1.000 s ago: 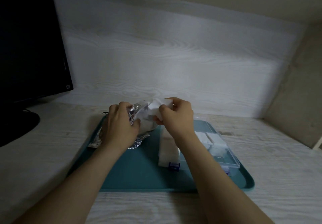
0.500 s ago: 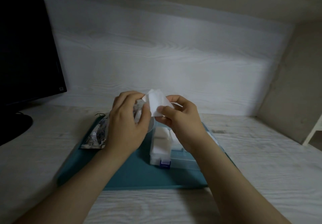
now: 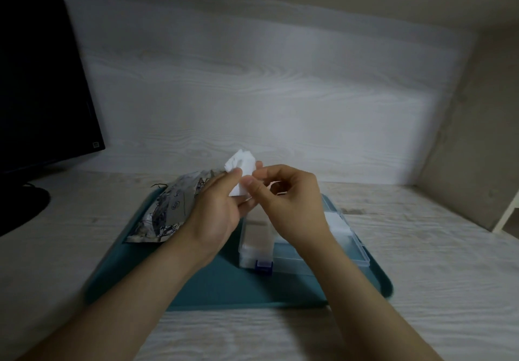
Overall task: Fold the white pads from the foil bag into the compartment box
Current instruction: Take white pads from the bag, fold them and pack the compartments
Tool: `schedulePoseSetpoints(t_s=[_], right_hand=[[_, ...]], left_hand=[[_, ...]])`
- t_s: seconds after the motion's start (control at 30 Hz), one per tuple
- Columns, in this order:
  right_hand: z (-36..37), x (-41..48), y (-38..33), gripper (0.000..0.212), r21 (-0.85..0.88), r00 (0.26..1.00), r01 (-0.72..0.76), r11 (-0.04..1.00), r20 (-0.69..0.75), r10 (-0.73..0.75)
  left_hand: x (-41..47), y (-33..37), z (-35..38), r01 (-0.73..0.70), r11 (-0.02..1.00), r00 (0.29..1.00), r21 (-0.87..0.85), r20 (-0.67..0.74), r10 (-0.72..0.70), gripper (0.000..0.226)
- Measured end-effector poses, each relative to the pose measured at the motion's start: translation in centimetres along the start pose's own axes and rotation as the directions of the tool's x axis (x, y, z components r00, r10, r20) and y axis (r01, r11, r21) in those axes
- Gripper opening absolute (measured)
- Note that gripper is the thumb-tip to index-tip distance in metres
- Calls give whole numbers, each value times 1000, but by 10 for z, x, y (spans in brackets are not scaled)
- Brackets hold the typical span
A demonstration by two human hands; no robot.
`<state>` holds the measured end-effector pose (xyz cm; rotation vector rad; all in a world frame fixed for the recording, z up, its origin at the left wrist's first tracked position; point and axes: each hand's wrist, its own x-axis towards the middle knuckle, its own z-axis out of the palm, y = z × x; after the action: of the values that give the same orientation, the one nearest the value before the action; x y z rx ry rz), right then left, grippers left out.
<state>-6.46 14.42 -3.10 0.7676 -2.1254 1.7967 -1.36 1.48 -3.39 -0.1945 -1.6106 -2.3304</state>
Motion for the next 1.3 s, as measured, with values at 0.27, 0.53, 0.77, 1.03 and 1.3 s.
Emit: schedulePoseSetpoints(t_s=[0.27,0.53,0.77,1.03,1.3], right_hand=[[2,-2,-4,12,130,998,-36,991,58,28],[-7,1,-5,8,125,995,-48,991,93,36],[-13,4,-6,9,75,992,-6,997,125,-3],[-14,4,-3,19,-31,999,-50,998,9,51],[-13,3,-1,21,-115,998,-56,992,12,57]], left_hand=[[2,-8,0,-3,993,1000,119,-7,4,54],[4,0,1,23,996,999,-91,-28,-25,45],[4,8,-5,114,981,993,-158,9,-115,49],[2,10,-2,172,972,985,-158,53,-166,49],[1,9,-3,132,982,991,-134,6,-132,45]])
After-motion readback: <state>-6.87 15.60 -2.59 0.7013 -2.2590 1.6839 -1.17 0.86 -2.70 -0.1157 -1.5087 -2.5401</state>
